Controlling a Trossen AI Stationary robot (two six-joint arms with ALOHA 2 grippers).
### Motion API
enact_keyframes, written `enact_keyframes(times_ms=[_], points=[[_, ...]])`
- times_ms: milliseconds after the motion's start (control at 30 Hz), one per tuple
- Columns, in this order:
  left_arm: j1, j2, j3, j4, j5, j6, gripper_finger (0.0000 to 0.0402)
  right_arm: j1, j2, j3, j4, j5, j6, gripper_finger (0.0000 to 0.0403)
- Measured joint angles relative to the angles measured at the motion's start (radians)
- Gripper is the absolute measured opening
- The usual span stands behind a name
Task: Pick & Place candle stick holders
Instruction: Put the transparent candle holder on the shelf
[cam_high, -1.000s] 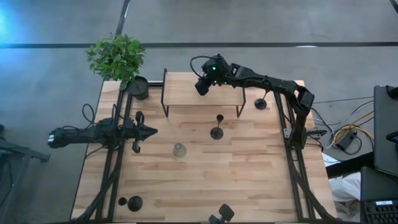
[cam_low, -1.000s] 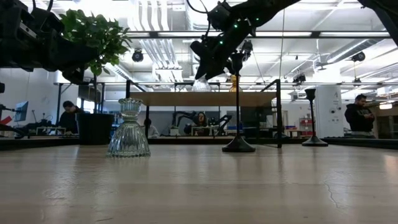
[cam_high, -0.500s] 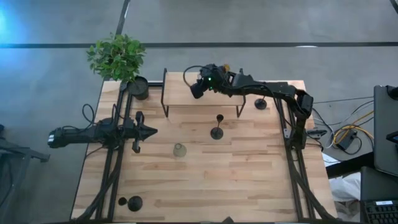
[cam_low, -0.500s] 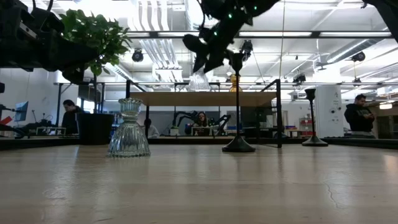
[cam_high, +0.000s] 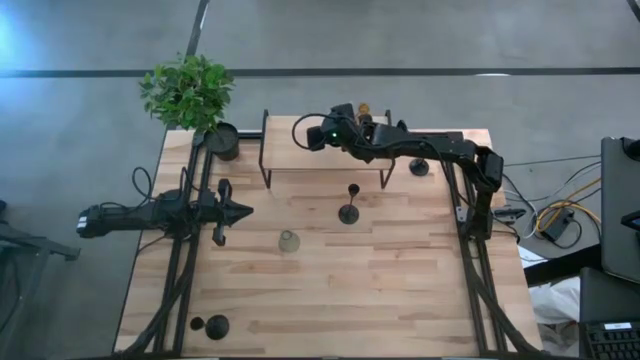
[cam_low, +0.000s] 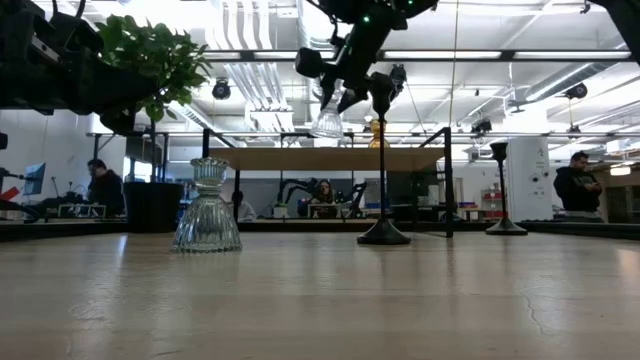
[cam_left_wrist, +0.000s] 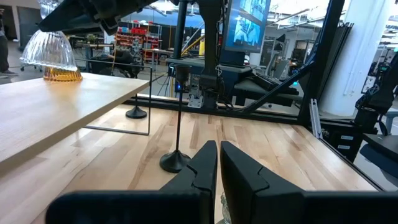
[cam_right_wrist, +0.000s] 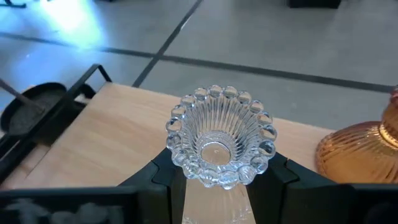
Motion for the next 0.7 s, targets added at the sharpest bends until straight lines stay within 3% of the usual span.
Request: enact_keyframes(times_ms=[700], points=[[0.000,0.000,0.000,0.000,0.000,0.000,0.0026,-0.001,0.046,-0.001,-0.012,-0.006,-0.120,0.0118]])
